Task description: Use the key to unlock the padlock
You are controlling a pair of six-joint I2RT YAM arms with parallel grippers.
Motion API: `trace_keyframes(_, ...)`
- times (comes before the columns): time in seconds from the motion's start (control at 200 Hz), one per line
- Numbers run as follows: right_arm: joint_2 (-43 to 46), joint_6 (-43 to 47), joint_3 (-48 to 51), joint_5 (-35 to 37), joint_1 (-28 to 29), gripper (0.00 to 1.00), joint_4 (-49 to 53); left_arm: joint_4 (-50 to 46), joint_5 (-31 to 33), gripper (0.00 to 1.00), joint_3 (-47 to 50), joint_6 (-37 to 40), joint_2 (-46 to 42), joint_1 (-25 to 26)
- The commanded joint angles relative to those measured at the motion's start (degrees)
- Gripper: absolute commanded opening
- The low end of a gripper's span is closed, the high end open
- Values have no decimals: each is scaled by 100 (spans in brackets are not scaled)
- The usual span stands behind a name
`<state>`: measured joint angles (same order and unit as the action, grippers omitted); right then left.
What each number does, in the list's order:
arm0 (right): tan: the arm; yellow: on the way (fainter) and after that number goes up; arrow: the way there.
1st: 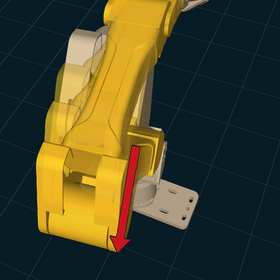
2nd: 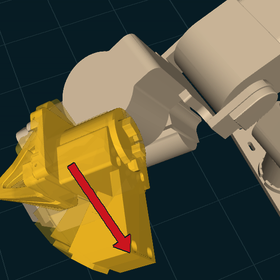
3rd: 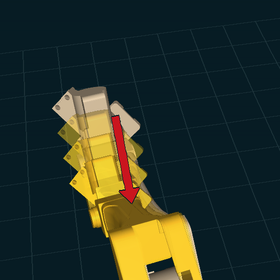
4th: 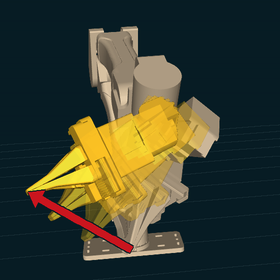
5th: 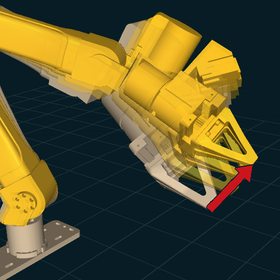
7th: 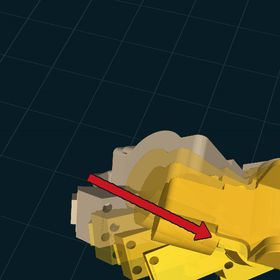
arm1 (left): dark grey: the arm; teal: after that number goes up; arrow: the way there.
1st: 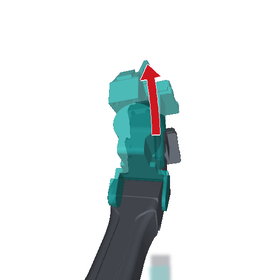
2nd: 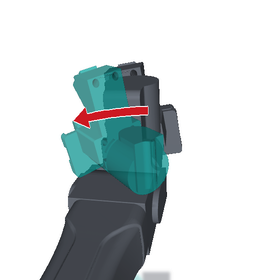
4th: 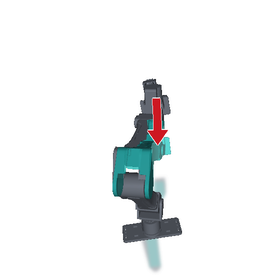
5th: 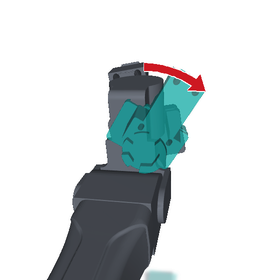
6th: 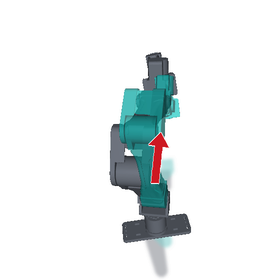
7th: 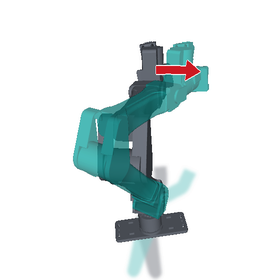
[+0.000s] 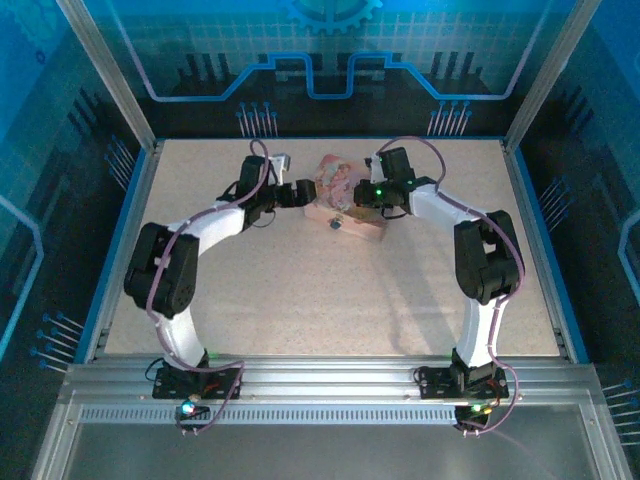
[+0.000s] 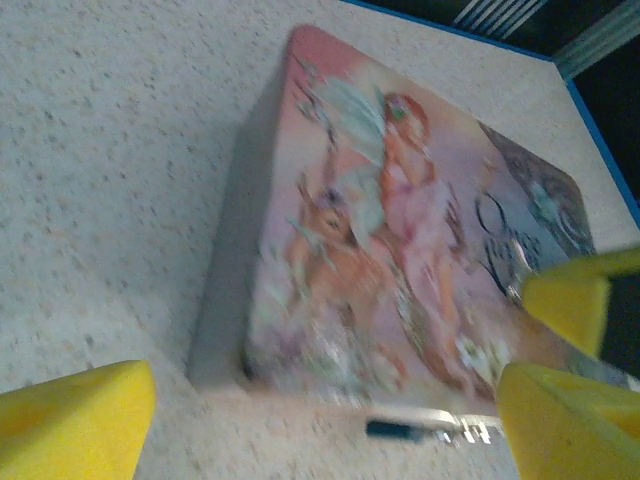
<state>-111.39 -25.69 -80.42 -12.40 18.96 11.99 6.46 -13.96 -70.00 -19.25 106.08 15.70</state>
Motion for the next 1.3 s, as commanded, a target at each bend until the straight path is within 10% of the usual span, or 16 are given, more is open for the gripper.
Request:
trace_keyframes(0.0,-121,-186,307,117,116,0,368,-548,-222,89,-746,284,515,-6)
trace_keyframes(0.61,-1,-739,1816,-374,116,0,-641,-1086,-155,82,-1585,577,1696,-24)
trace_keyframes(1.296,991,-981,3085,-521,629,0,-1084,-147,-182,80,1086,391,-45,20)
